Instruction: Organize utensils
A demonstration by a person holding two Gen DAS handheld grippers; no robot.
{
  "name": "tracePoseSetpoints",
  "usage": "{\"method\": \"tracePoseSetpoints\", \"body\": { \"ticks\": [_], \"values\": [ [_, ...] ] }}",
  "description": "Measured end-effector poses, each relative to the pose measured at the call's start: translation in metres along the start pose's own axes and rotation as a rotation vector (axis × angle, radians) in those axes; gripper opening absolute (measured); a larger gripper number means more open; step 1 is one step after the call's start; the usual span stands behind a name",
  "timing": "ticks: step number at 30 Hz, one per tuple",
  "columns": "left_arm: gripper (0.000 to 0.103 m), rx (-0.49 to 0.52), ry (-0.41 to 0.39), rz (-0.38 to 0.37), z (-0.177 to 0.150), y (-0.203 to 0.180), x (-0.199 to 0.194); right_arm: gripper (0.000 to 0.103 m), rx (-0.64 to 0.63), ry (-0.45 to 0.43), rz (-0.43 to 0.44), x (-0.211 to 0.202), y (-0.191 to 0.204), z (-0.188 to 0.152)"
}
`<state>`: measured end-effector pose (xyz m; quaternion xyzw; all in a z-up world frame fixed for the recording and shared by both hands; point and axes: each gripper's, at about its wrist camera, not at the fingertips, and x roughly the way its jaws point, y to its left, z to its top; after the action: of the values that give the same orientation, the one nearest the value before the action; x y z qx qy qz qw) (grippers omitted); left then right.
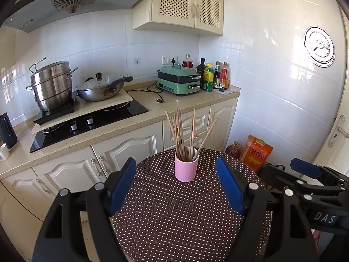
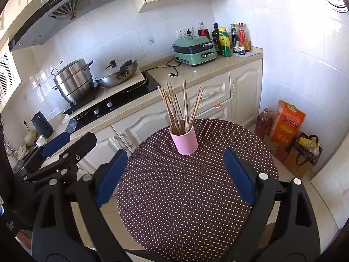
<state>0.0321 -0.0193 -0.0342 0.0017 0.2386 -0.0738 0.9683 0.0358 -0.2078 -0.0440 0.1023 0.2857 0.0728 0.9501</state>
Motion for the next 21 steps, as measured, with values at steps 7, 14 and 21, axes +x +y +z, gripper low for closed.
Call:
{"method": "tracePoseSetpoints", "body": {
  "ticks": [7, 14, 21],
  "values": [
    [0.075, 0.003, 0.003, 0.017, -0.0006, 0.0001, 0.0006, 0.088, 0.009, 0.013, -0.001, 0.0036, 0.0017, -0.0007],
    [0.075, 0.008, 0.007, 0.024, -0.0015, -0.0014, 0.0004, 0.088, 0.013, 0.018, -0.002, 0.0052, 0.0014, -0.0017],
    [0.075, 0.013, 0.005, 0.037, -0.0011, -0.0020, 0.0008, 0.088, 0.017, 0.018, -0.011, 0.0054, 0.0029, -0.0056]
  ]
}}
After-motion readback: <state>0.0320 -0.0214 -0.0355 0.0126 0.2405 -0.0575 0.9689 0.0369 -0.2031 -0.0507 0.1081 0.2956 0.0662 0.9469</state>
